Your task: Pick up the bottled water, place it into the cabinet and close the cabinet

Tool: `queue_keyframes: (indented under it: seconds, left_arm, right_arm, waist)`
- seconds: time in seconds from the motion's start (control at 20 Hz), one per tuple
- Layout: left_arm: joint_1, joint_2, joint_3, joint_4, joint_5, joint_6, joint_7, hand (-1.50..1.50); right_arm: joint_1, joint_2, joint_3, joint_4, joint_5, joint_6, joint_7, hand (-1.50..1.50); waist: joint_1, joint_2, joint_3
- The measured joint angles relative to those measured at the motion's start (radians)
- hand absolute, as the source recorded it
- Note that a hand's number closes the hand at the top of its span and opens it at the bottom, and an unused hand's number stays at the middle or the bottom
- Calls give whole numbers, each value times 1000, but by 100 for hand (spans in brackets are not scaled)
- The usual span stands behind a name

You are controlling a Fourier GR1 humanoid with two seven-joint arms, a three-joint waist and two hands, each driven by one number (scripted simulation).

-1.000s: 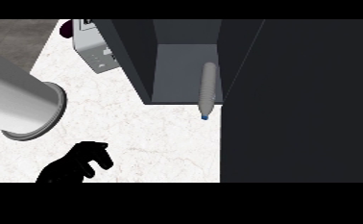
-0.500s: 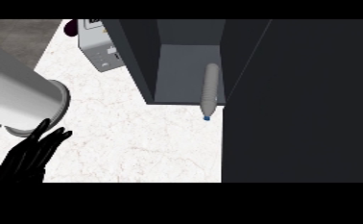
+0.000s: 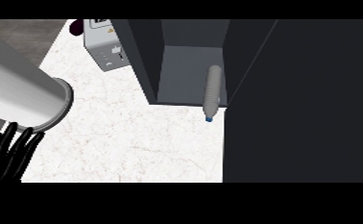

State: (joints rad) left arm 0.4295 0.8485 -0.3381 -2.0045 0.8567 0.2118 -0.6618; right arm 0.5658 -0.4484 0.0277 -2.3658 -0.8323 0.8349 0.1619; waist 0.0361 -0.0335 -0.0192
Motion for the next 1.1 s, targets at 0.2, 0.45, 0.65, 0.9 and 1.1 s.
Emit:
queue_keyframes:
  seconds: [0.2, 0.45, 0.65, 0.9, 1.1]
  left_arm:
    - [34, 29, 35, -9, 23, -27, -1, -150]
    - [84, 55, 69, -8, 45, -65, -12, -150]
    - [116, 79, 102, -7, 57, -95, -22, -150]
    - [156, 101, 137, 1, 76, -142, -38, -150]
    - [183, 118, 165, 8, 86, -182, -52, -150]
  right_arm:
    - [-76, -15, 54, 3, 8, -22, 42, 150]
    - [-167, -3, 137, 10, 19, -99, 98, 150]
    - [-249, 17, 203, 16, 28, -181, 148, 150]
    - [-365, 48, 289, 25, 41, -287, 217, 150]
    - [-480, 91, 353, 33, 52, -384, 271, 150]
  waist:
    - [2, -6, -2]
    - [8, -7, -4]
    - [18, -7, -4]
    - [30, -7, -5]
    - [46, -6, -5]
